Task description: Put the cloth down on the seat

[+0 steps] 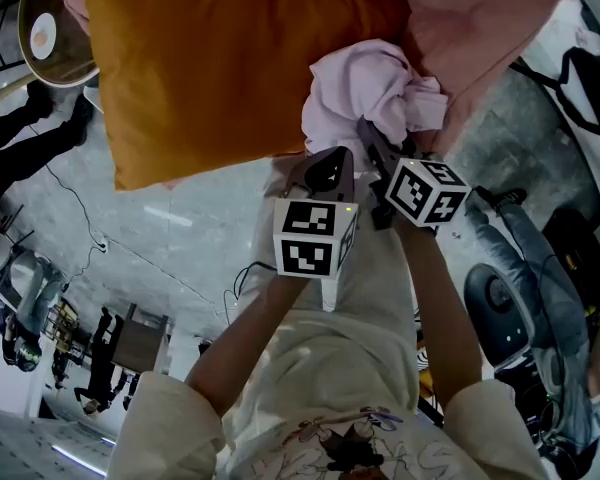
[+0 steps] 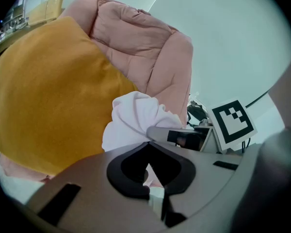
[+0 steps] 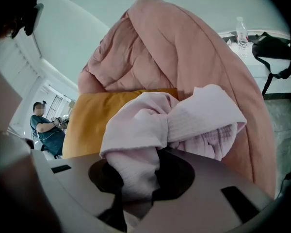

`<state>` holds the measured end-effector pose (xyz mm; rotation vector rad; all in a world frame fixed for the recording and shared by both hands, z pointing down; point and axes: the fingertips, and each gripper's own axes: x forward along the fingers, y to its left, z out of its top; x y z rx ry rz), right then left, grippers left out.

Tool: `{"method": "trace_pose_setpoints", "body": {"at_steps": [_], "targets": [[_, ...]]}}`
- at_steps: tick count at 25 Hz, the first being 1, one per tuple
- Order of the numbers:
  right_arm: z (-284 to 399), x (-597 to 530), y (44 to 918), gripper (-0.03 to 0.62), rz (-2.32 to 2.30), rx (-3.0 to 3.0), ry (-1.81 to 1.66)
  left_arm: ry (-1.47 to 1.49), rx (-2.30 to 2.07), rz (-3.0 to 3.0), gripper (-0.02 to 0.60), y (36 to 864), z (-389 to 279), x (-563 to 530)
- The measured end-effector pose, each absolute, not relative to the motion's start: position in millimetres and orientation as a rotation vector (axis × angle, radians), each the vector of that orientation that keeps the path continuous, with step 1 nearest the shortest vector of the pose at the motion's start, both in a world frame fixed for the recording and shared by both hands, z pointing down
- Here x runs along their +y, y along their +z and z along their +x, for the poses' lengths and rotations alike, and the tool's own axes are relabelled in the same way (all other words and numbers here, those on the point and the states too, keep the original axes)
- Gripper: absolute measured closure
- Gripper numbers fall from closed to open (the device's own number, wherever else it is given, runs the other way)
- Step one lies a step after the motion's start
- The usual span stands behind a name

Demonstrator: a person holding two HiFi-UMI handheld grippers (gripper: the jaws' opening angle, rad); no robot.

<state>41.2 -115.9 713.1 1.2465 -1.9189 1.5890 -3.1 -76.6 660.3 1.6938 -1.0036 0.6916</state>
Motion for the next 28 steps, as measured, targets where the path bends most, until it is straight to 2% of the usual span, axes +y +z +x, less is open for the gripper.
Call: {"method": "trace_pose_setpoints", "body": {"at_steps": [15,28], "targets": [[27,-119,759,0.465,1.187,-1.872,1.541,0.709,-1.003,1.704,0.578,659,-4,-68],[24,-117,749,0.447,1.219,-1.889,1.572,0.732,-1.008,1.705,0.578,657,-13,-55]]}}
